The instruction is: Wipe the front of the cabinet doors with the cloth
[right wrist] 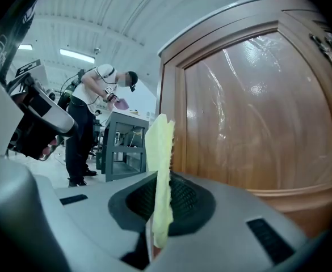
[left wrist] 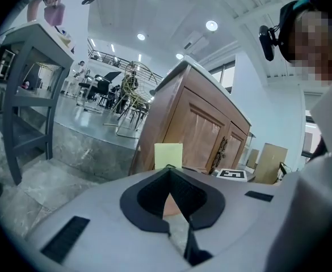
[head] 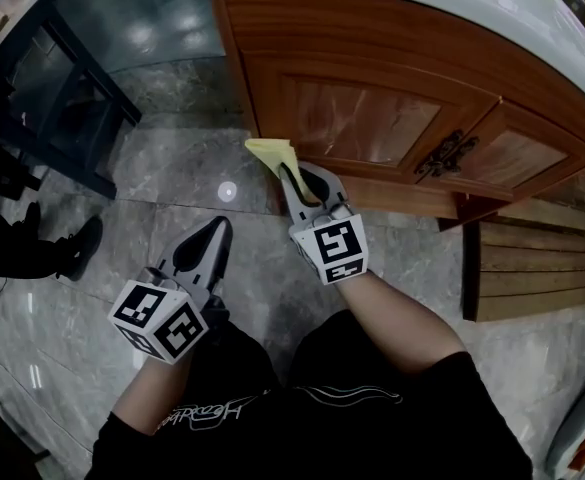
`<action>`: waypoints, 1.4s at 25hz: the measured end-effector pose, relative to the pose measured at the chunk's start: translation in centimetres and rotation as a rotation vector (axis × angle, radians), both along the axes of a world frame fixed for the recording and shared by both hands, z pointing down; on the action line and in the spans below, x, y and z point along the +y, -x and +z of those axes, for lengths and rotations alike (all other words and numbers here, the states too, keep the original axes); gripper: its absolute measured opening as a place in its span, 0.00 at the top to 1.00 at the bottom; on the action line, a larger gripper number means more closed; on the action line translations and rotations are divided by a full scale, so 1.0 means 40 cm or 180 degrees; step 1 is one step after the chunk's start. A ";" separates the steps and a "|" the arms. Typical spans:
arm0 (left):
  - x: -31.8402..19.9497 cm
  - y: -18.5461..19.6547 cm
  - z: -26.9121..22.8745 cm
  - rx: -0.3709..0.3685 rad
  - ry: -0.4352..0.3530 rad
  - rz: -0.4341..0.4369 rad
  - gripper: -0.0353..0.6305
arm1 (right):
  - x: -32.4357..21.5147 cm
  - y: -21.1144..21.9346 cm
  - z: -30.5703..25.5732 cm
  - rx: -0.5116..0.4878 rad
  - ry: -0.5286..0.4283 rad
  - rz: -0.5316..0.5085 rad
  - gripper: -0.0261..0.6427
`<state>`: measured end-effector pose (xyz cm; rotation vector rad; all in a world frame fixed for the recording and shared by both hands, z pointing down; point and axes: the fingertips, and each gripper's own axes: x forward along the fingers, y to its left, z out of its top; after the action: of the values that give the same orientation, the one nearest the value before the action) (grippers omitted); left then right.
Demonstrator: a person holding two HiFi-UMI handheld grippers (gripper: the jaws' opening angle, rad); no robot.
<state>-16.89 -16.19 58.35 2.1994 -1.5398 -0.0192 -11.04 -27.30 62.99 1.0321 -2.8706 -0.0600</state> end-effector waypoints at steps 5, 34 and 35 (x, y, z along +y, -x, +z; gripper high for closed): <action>-0.005 -0.014 -0.001 0.0002 0.0004 0.0040 0.94 | -0.004 -0.034 -0.002 0.0012 0.0007 0.0049 0.90; -0.091 -0.269 0.016 0.0097 0.0022 0.0585 0.94 | -0.044 -0.426 -0.016 0.0140 -0.0058 0.0763 0.90; -0.094 -0.274 0.017 0.0098 0.0021 0.0596 0.94 | -0.044 -0.436 -0.016 0.0140 -0.0056 0.0783 0.90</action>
<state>-5.91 -19.93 59.02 2.3177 -1.3104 0.0105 6.39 -29.07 62.35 1.3597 -2.6857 -0.0895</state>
